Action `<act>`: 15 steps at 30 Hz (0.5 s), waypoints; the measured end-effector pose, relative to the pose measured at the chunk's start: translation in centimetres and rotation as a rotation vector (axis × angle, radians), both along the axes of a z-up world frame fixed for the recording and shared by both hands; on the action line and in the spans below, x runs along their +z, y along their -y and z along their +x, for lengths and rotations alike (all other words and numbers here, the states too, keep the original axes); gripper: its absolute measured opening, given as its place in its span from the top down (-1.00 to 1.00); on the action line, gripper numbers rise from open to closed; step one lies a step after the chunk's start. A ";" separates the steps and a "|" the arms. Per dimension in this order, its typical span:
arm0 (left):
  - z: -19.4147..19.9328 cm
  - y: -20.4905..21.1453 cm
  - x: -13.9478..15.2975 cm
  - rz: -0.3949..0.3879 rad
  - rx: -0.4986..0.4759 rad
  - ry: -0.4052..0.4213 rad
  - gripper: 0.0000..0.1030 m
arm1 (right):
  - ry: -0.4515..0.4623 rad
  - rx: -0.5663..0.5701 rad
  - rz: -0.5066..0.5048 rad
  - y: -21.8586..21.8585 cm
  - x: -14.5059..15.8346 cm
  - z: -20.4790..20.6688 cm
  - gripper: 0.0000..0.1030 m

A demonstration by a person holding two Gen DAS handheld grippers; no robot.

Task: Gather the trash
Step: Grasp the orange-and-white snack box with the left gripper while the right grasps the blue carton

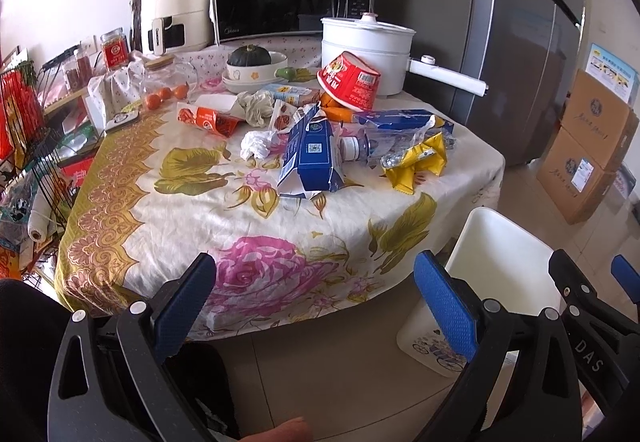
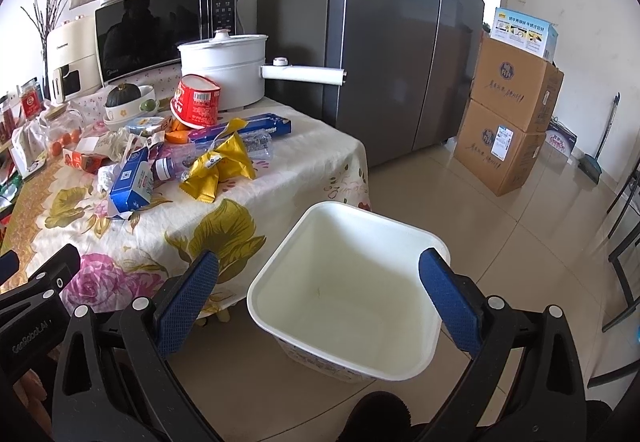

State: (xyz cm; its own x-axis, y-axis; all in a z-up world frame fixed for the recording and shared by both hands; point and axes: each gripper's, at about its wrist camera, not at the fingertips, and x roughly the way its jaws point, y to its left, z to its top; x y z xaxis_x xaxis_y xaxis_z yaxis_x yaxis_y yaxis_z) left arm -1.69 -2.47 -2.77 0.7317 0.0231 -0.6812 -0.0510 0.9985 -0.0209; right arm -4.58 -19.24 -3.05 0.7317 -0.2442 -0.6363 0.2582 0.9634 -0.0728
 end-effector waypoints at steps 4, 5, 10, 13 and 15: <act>1.2 -0.7 -0.4 -0.019 0.013 -0.036 -0.87 | -0.037 0.020 0.062 0.1 0.3 1.6 -0.86; 1.6 -1.0 -0.4 -0.029 0.017 -0.048 -0.87 | -0.042 0.025 0.079 0.2 0.5 2.0 -0.86; 5.4 -4.0 -1.5 -0.150 0.070 -0.181 -0.87 | -0.088 0.075 0.224 0.5 1.7 5.4 -0.86; 8.4 -6.4 -2.4 -0.225 0.110 -0.287 -0.87 | -0.121 0.092 0.292 0.7 2.1 7.4 -0.86; 10.5 -8.5 -2.7 -0.294 0.145 -0.336 -0.87 | -0.135 0.103 0.313 0.7 2.4 9.0 -0.86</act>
